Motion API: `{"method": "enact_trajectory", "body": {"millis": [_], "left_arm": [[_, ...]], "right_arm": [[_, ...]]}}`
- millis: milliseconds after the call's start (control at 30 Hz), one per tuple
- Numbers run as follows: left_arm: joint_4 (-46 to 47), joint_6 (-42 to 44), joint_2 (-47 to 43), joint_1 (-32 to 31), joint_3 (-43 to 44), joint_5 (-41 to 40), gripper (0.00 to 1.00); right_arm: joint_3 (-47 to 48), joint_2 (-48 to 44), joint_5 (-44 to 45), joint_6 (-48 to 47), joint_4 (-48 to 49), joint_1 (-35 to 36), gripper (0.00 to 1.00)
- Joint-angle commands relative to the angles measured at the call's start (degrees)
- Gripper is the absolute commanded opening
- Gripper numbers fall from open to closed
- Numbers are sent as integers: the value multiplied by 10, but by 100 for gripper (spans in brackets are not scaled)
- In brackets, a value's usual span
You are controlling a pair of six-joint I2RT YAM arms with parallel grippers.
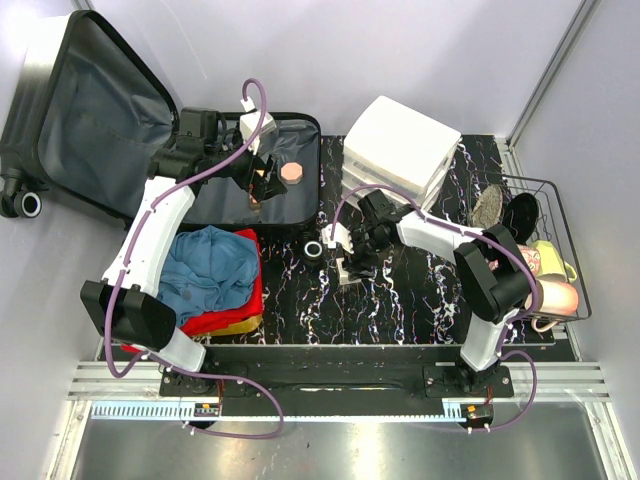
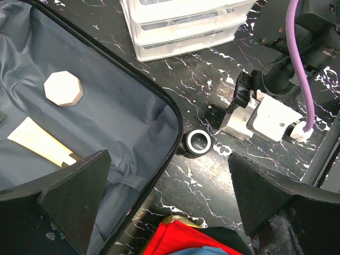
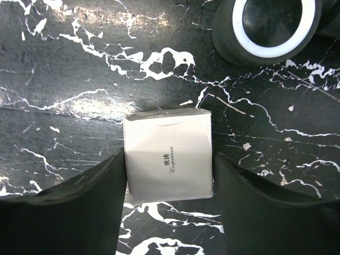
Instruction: Open, take out, and arrange the luggage
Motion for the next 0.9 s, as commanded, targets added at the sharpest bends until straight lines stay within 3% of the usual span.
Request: {"method": "enact_trajectory", "body": {"millis": [0,100,233,467,600,867], "left_arm": [[24,-6,2,6,4,13,99],[27,-6,4,10,7,11,99],[27,-6,6,15,11,10,99],[31,-10,9,22,11,11,99],[44,-21,10,25,6,14,99],[60,-32,20,31,6,12,99]], "right_arm": [[3,-3,1,-9,7,5,61],[17,-18,8,8,-3,5,45],[64,-45,6,62,-11,0,33],[246,-74,57,117,-41,-18,32],[342,-42,126,148,-21,-56,32],[502,39,164,147,-18,-121,31]]}}
